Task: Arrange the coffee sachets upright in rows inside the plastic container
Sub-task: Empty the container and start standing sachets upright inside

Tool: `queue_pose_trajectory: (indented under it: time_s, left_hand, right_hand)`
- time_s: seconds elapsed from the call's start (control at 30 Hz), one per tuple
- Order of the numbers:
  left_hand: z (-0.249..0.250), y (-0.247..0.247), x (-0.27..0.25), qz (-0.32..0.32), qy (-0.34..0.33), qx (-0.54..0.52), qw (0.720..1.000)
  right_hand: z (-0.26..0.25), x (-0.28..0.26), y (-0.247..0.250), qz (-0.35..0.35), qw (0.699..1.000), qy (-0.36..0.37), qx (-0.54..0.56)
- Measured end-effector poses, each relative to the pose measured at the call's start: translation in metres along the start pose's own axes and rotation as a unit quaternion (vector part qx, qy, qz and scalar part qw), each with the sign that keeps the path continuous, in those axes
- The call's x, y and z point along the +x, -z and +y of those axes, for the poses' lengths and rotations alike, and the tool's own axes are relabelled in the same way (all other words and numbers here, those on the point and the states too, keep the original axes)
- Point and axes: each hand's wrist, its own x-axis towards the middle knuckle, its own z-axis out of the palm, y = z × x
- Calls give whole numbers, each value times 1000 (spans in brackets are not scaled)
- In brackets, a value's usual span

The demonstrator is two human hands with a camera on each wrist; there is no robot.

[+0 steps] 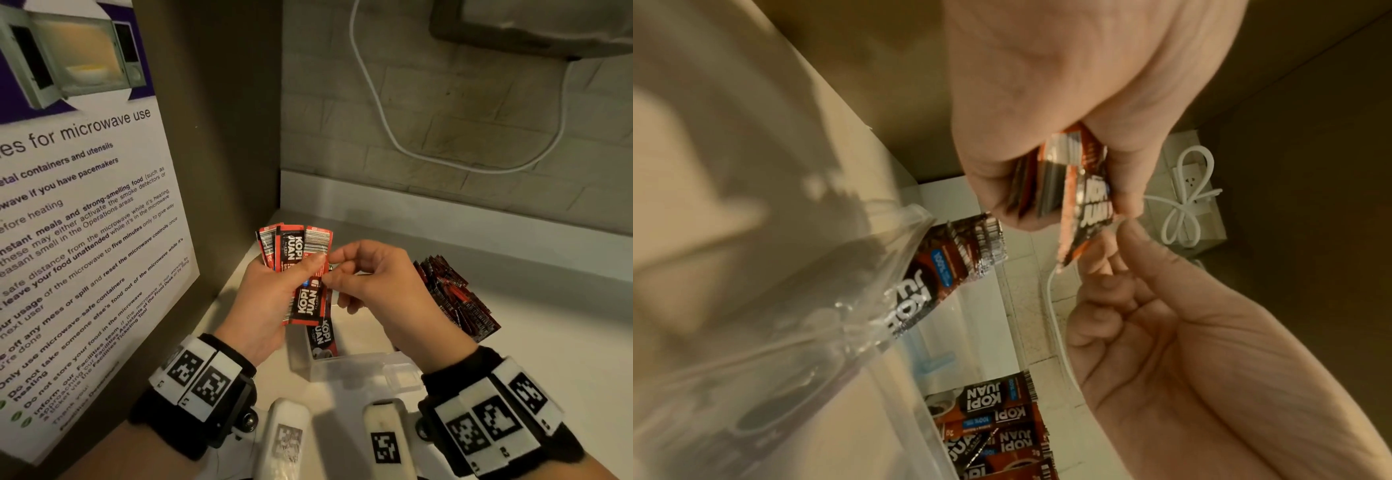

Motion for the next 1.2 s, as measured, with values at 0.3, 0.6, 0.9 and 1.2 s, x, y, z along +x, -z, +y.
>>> queue_pose_trajectory:
  time_s: [0.3, 0.6, 0.9, 1.2]
  left_hand:
    - [3, 9, 6, 14, 29, 23, 999]
    - [19, 9, 9, 9, -23, -98, 995]
    - [6, 7, 12, 53, -8, 19, 998]
    - [-19, 26, 9, 94, 100, 4, 990]
  right_hand:
    - [2, -2, 8, 0, 987, 122, 102]
    - [7, -3, 8, 19, 987, 154, 35]
    - [14, 5, 13, 21, 998, 23, -59]
    - [46, 10, 9, -67, 967, -139, -204]
